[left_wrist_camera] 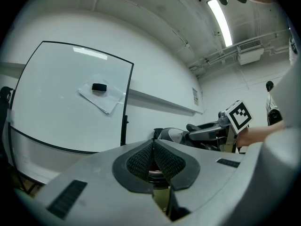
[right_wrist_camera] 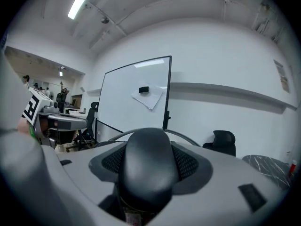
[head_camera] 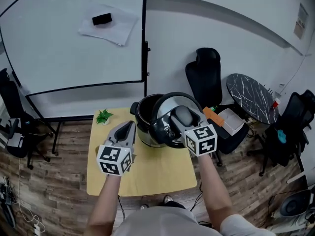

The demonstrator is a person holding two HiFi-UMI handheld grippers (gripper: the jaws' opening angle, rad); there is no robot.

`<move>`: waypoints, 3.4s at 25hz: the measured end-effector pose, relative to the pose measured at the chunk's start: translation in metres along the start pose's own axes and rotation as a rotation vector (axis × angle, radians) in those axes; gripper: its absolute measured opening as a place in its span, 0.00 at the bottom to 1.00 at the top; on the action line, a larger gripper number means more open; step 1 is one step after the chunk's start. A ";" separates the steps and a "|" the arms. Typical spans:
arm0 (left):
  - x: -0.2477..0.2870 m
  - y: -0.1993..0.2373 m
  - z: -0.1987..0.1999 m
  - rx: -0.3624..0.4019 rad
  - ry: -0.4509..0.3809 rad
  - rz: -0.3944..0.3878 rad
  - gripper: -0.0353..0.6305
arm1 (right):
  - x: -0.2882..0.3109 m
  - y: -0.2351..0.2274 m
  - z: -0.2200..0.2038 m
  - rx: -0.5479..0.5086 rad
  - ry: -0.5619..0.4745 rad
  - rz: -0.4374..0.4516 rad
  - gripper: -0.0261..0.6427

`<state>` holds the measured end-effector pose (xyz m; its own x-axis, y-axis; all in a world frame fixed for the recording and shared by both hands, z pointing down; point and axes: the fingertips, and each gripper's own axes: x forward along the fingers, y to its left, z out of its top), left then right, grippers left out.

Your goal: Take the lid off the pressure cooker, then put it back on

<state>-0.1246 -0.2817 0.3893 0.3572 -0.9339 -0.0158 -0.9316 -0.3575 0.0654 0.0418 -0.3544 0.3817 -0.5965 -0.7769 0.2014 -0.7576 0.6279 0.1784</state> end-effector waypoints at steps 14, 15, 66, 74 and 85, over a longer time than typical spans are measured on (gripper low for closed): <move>0.021 0.024 -0.014 -0.012 0.029 0.081 0.08 | 0.103 0.004 -0.007 0.001 0.130 0.168 0.45; 0.021 0.025 -0.014 -0.014 0.030 0.086 0.08 | 0.108 0.005 -0.008 0.004 0.142 0.178 0.45; 0.025 0.042 -0.041 -0.049 0.082 0.163 0.08 | 0.168 0.019 -0.044 -0.011 0.430 0.329 0.45; 0.020 0.042 -0.041 -0.042 0.085 0.181 0.08 | 0.167 0.025 -0.044 -0.061 0.417 0.452 0.45; 0.026 0.037 -0.039 -0.031 0.090 0.212 0.08 | 0.166 0.030 -0.047 -0.142 0.392 0.648 0.45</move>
<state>-0.1475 -0.3191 0.4302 0.1598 -0.9830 0.0901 -0.9844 -0.1519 0.0888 -0.0676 -0.4625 0.4663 -0.7516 -0.1953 0.6300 -0.2317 0.9725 0.0252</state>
